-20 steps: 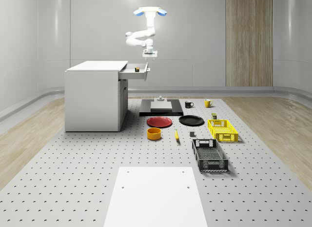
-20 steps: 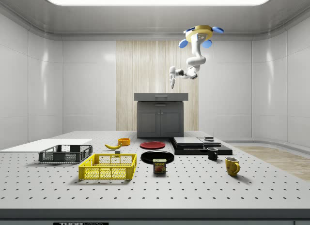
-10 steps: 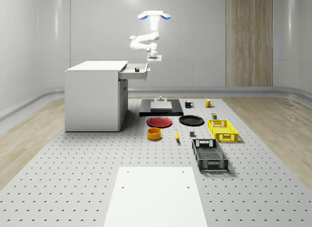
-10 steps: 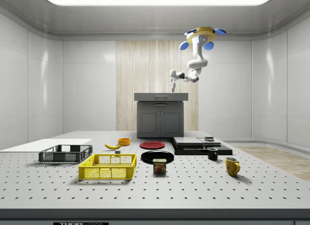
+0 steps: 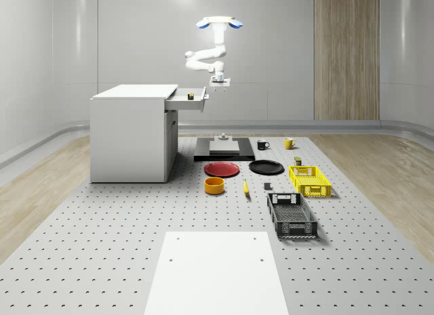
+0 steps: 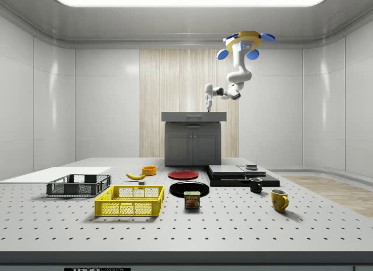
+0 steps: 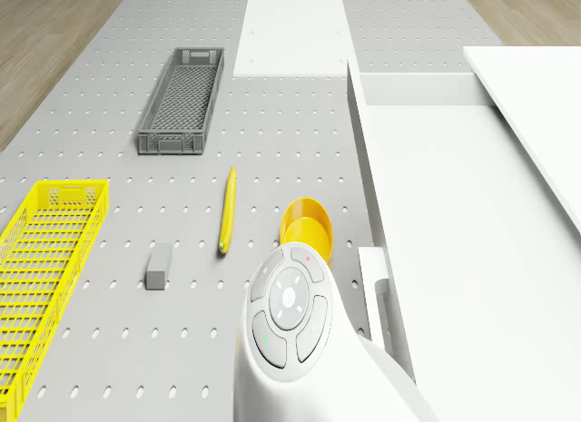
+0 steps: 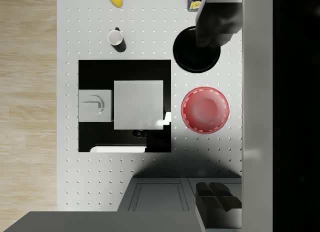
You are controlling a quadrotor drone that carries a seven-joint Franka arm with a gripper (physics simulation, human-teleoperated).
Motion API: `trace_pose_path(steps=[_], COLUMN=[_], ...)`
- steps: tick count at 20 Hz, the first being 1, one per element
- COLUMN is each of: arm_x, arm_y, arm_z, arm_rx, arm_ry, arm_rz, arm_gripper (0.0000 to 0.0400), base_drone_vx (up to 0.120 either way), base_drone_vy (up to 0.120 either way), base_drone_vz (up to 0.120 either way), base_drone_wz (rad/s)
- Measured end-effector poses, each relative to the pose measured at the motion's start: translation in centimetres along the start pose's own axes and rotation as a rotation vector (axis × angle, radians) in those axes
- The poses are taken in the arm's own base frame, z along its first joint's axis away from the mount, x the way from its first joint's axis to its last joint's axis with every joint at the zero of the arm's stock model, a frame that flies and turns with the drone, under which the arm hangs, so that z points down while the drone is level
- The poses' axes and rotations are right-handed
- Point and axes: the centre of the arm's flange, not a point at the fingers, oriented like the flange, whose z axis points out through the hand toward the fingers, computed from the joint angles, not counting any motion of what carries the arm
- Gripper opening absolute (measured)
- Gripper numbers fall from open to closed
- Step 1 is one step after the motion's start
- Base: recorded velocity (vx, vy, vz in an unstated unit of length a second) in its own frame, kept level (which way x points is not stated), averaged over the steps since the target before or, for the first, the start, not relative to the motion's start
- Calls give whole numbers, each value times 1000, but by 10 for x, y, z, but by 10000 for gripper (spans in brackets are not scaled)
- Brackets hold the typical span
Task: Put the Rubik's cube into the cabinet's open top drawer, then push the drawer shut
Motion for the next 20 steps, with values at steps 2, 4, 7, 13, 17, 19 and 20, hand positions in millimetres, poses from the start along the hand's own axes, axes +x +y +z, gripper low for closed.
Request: trace_pose_path(steps=[2,4,7,13,17,19,20], arm_x=[0,0,0,4,-15,-27,-34], arm_y=[0,0,0,6,-8,-23,-31], arm_z=[0,0,0,2,27,44,52], arm_rx=[0,0,0,-65,-501,-679,-747], arm_ry=[0,0,0,67,468,634,707], arm_rz=[0,0,0,-9,91,92,79], arm_gripper=[400,400,400,400,400,400,400], base_drone_vx=[0,0,0,0,0,0,0], base_drone_vy=[120,60,0,0,0,0,0], base_drone_vz=[0,0,0,0,0,0,0], base_drone_wz=[0,0,0,0,0,0,0])
